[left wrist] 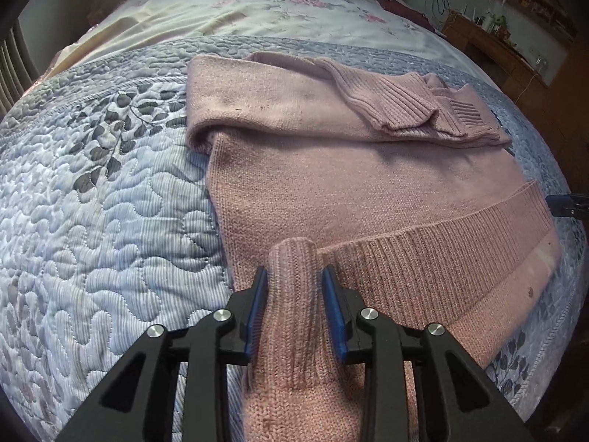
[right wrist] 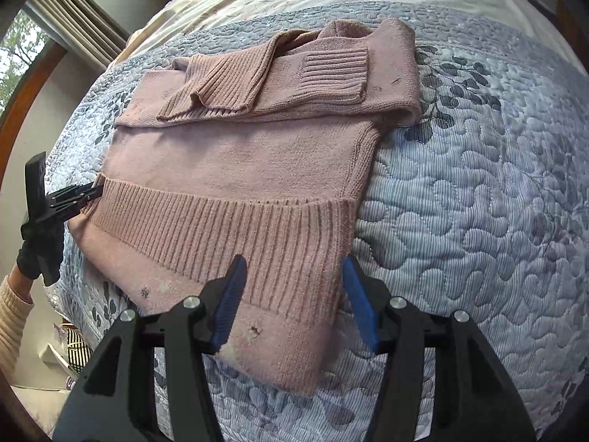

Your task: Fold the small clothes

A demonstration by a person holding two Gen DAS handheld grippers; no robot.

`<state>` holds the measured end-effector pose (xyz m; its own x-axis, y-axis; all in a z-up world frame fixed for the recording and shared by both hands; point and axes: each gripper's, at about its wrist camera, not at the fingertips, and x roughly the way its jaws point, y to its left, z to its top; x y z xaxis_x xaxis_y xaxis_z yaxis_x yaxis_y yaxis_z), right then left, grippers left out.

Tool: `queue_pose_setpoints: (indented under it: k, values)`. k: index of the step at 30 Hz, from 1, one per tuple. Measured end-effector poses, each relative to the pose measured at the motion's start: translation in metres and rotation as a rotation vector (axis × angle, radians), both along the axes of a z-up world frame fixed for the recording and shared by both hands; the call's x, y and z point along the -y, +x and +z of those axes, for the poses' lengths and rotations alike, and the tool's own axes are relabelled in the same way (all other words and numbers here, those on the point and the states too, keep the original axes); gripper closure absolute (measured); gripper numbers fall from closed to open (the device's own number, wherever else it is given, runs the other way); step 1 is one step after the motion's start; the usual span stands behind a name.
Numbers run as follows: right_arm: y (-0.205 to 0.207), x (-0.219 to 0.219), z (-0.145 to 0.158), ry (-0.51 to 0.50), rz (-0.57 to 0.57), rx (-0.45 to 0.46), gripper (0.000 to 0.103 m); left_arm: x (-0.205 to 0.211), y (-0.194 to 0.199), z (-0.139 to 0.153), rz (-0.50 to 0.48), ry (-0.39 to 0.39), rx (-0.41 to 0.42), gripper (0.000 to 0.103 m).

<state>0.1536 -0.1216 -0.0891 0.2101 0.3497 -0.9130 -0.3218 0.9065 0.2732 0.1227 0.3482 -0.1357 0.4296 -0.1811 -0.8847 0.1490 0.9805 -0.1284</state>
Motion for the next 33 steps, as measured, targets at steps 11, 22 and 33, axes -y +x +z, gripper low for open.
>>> queue_pose_setpoints:
  k: [11,22,33]
  values:
    - [-0.004,-0.009,0.000,-0.060,0.039,0.073,0.092,0.006,-0.017,0.019,-0.010,-0.028,0.071,0.084]
    - [-0.011,0.016,0.077,0.088,-0.024,0.193,0.097,0.008,-0.030,0.092,0.000,-0.045,0.259,0.086]
    - [0.101,0.006,0.142,0.033,-0.134,0.340,0.098,0.021,0.094,0.151,0.091,0.039,0.440,0.086]
